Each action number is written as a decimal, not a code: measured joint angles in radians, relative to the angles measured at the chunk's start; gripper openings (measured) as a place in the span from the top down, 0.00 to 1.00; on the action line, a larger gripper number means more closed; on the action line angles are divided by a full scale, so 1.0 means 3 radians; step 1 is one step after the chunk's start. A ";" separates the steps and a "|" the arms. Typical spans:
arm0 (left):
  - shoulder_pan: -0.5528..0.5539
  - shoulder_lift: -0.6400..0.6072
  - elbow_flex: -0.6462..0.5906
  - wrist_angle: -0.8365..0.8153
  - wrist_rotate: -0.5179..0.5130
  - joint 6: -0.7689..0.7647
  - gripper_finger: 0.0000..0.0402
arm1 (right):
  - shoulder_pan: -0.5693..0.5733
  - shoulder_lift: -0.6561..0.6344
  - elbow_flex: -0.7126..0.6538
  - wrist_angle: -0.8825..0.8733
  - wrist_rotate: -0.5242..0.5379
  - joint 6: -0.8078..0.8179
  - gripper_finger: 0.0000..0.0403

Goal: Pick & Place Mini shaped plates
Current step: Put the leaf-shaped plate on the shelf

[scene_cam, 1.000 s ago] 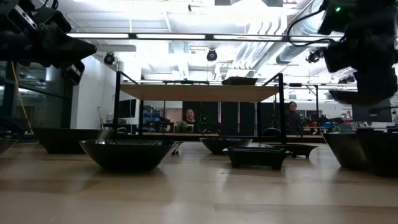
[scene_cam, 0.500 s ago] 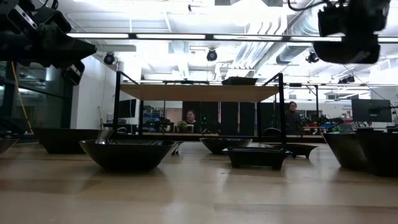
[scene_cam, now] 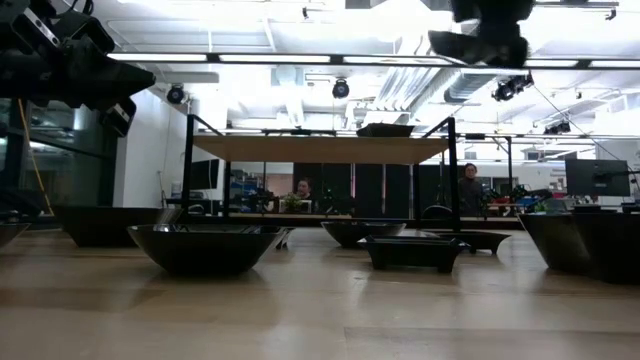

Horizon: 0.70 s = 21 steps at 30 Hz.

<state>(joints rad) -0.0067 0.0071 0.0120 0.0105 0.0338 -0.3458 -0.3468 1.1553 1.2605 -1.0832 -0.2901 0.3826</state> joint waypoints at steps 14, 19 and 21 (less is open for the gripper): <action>0.0001 -0.0001 0.0000 0.0000 0.0000 0.0000 1.00 | -0.0400 0.1398 0.1533 0.0000 -0.0001 -0.0406 1.00; 0.0000 -0.0001 0.0000 0.0000 0.0000 0.0000 1.00 | -0.0486 0.1882 0.2038 -0.0003 -0.0024 -0.0407 1.00; 0.0001 -0.0001 0.0000 0.0001 0.0000 0.0000 1.00 | -0.0513 0.2060 0.2212 -0.0006 -0.0024 -0.0407 1.00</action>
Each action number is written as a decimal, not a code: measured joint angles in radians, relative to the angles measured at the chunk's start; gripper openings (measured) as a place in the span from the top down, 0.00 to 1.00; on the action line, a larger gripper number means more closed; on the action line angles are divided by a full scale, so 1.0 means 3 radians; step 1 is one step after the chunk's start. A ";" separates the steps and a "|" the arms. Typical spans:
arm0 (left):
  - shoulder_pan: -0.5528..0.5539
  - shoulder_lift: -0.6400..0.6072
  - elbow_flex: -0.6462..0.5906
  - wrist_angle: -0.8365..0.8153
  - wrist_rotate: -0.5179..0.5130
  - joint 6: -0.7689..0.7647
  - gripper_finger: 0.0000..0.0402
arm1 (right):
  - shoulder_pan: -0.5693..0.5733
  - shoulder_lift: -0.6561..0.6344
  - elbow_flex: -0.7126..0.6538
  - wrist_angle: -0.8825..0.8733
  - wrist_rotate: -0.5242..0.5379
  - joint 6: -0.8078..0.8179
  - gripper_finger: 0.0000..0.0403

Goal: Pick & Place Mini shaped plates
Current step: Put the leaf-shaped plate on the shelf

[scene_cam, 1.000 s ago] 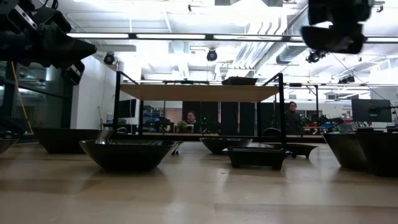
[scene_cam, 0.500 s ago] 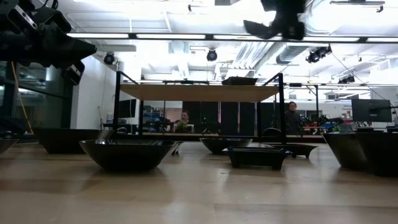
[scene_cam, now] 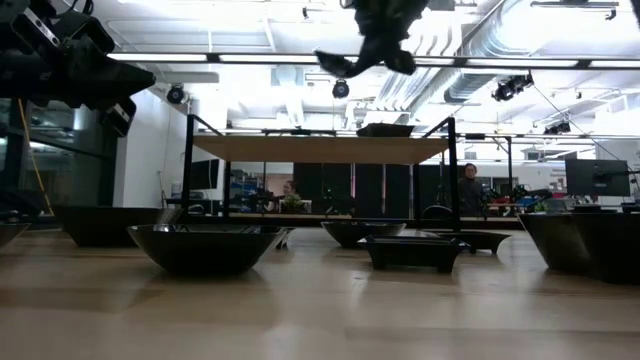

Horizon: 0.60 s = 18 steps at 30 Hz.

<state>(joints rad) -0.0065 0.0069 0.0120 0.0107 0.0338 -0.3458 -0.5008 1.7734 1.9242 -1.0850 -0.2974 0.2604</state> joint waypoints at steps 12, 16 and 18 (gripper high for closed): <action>0.0001 0.0001 0.0000 -0.0001 0.0000 0.0000 1.00 | -0.0165 0.0692 0.0467 0.0029 -0.0101 0.0369 1.00; 0.0000 0.0001 0.0000 0.0000 0.0000 0.0000 1.00 | -0.0187 0.0772 0.0483 0.0170 -0.0015 0.0601 1.00; 0.0001 0.0000 0.0000 0.0001 0.0000 -0.0001 1.00 | -0.0193 0.0796 0.0483 0.0212 0.0008 0.0696 1.00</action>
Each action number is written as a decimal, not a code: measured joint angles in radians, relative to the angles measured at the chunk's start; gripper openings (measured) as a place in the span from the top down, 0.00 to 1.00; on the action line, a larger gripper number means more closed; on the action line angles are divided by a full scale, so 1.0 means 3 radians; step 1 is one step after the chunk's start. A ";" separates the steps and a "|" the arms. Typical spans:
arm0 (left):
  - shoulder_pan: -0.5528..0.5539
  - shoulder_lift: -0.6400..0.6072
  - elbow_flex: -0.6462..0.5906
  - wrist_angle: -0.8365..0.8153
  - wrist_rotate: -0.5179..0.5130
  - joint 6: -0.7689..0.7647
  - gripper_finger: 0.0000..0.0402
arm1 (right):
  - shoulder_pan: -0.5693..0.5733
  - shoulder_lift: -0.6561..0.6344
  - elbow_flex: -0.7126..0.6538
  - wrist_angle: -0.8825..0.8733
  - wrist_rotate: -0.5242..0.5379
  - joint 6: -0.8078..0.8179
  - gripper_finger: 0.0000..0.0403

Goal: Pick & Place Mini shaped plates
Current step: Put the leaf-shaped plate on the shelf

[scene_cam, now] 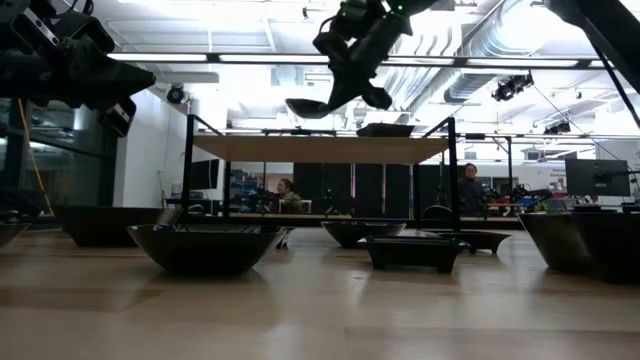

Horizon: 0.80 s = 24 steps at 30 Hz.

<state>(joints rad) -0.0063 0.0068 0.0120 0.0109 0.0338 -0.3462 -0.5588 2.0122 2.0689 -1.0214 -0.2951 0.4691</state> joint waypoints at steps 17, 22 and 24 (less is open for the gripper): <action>0.0000 0.0001 0.0000 -0.0001 0.0000 0.0001 1.00 | -0.0171 0.0235 -0.0006 0.0098 -0.0183 0.0432 1.00; -0.0001 0.0000 0.0000 0.0000 0.0000 0.0001 1.00 | -0.0176 0.0235 -0.0006 0.0071 -0.0177 0.0425 1.00; -0.0001 0.0000 0.0000 -0.0001 0.0000 0.0000 1.00 | -0.0175 0.0235 -0.0006 0.0066 -0.0177 0.0410 1.00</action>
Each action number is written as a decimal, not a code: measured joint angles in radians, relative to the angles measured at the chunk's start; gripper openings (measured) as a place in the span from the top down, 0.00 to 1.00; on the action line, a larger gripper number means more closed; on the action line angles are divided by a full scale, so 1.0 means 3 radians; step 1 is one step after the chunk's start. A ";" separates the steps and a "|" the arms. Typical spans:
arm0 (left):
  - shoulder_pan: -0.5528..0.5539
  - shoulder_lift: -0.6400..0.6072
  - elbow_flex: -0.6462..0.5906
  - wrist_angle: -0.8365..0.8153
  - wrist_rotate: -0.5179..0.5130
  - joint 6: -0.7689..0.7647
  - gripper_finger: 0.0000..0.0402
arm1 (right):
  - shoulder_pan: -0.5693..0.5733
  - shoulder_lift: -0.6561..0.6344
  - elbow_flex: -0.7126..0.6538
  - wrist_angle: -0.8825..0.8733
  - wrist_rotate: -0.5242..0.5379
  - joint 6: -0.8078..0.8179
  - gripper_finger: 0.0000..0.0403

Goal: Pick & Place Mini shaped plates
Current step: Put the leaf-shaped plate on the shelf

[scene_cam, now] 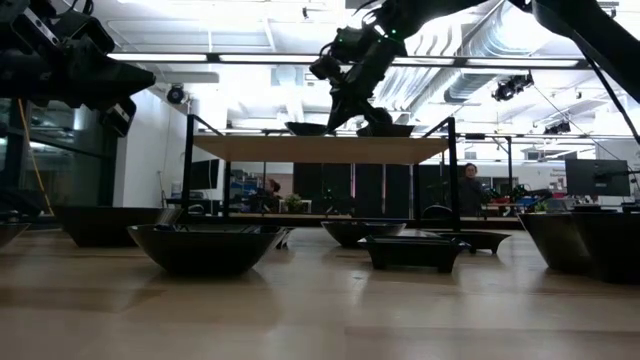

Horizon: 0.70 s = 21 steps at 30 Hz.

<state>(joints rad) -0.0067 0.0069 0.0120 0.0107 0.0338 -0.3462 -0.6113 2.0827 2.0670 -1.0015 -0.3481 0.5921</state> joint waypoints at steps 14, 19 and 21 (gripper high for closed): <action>0.0000 0.0001 0.0000 0.0001 0.0000 0.0001 1.00 | -0.0013 0.0000 -0.0001 -0.0219 0.0029 -0.0138 1.00; 0.0000 0.0000 0.0000 -0.0001 0.0000 0.0001 1.00 | -0.0014 0.0000 -0.0001 -0.0233 0.0029 -0.0146 1.00; 0.0001 0.0000 0.0000 0.0000 0.0000 0.0001 1.00 | -0.0014 0.0000 -0.0001 -0.0259 0.0029 -0.0169 1.00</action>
<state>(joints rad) -0.0063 0.0070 0.0120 0.0106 0.0338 -0.3458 -0.6155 2.0827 2.0666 -1.0793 -0.3394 0.5413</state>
